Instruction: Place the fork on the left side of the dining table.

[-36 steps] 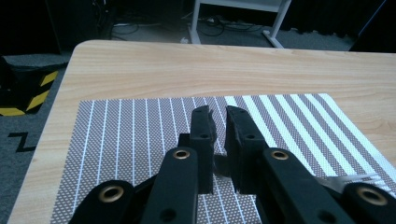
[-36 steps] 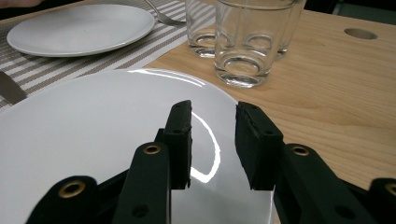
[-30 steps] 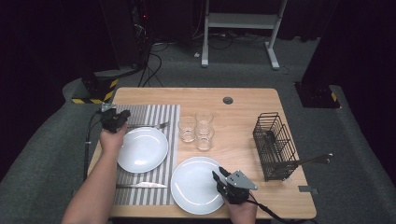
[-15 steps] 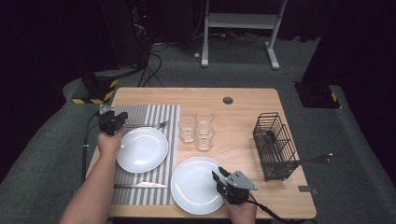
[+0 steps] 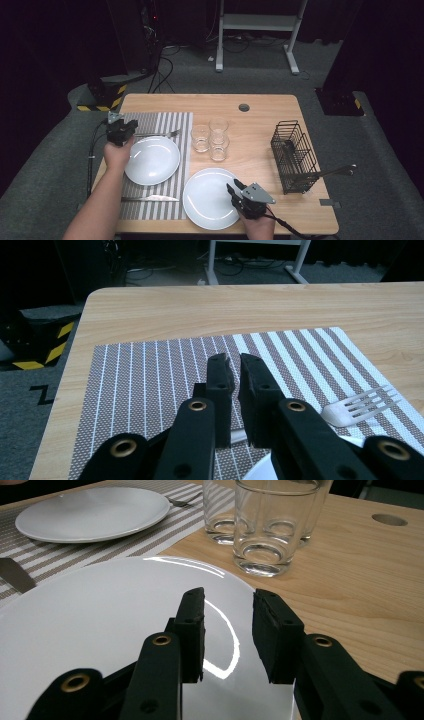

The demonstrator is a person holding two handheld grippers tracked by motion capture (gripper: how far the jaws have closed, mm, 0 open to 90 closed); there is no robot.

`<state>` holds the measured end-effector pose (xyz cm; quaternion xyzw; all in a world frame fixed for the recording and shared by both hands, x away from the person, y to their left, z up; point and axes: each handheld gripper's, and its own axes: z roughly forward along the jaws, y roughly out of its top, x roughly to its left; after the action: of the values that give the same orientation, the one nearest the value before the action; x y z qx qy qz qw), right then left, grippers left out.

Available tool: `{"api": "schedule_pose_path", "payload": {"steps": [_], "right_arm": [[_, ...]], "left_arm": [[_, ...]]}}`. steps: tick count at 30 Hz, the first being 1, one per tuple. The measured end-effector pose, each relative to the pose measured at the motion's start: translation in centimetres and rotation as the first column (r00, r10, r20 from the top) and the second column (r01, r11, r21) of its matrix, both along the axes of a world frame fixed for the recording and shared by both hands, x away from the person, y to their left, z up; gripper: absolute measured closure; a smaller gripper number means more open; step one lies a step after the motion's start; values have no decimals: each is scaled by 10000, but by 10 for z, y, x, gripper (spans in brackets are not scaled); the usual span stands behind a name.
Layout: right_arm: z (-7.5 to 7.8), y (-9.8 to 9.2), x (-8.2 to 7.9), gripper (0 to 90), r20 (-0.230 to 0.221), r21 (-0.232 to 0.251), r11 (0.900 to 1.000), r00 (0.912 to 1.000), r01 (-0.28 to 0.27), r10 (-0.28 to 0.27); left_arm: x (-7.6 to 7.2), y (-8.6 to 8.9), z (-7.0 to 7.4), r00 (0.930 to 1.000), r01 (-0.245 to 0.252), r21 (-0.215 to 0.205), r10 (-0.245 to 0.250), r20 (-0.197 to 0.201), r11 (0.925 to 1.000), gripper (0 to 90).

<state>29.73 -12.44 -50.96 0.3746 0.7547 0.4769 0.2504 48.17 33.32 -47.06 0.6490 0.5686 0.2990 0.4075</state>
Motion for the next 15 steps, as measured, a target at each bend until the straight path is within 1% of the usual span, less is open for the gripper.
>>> {"api": "schedule_pose_path", "payload": {"steps": [1,3,12,13,14,15], "right_arm": [[0,0,0,656,-7,15,10000,10000,28,-28],[1,-2,0,654,-18,72,10000,10000,33,-33],[2,-3,1,649,-8,97,10000,10000,1,-1],[2,-3,1,651,-45,66,10000,10000,19,-19],[2,-3,1,651,-45,66,10000,10000,19,-19],[2,-3,2,655,-97,45,10000,10000,21,-21]], "left_arm": [[-1,-1,1,10000,4,1,-4,9,10000,826],[-5,-3,3,9999,52,-9,-52,155,10000,811],[-17,-9,4,10000,-11,159,12,-38,9999,798],[-19,-11,4,9999,45,319,-40,-142,9995,797],[-19,-11,4,9999,45,319,-40,-142,9995,796],[-22,-14,5,9997,96,505,-85,-211,9987,792]]}}
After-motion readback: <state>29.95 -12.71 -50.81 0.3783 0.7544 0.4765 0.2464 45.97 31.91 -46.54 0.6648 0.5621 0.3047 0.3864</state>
